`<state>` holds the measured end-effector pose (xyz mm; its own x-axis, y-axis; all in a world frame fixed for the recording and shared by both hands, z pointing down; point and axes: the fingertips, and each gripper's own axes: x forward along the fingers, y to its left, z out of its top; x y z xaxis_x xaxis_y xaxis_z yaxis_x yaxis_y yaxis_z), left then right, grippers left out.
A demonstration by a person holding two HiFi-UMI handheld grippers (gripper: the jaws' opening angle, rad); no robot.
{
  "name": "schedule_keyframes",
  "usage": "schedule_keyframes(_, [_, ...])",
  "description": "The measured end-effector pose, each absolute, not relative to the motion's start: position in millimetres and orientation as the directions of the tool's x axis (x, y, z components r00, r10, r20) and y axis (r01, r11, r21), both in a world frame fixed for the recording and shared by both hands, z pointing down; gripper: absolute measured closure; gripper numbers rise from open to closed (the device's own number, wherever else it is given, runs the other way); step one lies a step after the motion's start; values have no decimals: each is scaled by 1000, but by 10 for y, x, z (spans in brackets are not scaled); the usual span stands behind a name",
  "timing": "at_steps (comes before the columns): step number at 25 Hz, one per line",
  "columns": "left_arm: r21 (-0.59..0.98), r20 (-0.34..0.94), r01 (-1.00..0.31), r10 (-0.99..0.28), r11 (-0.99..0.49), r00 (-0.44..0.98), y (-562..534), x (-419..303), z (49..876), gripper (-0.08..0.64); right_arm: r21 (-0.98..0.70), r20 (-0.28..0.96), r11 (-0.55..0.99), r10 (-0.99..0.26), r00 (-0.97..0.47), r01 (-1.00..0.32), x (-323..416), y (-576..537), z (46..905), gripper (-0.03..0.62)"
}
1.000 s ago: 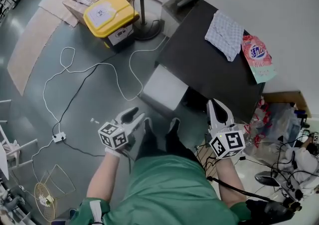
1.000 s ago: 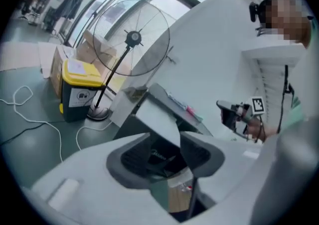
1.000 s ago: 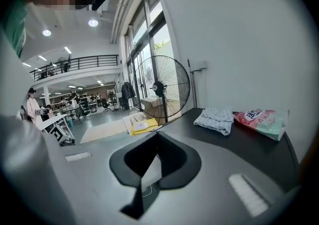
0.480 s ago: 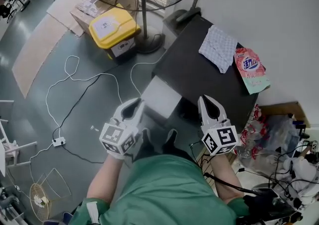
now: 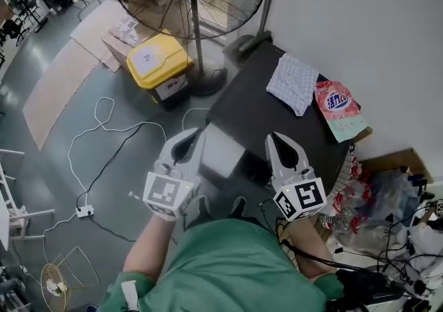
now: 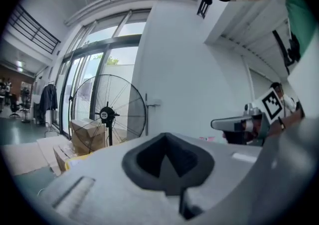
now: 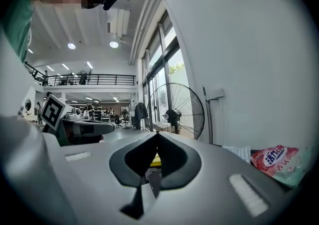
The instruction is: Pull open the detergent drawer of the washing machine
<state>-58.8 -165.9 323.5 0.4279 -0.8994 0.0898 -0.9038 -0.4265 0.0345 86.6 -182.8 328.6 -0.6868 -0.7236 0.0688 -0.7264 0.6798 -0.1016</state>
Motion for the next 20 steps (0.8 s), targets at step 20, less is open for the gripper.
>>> schedule_keyframes(20, [-61, 60, -931, -932, -360, 357, -1963, -605, 2892, 563, -12, 20, 647, -763, -647, -763, 1106, -2022, 2988, 594])
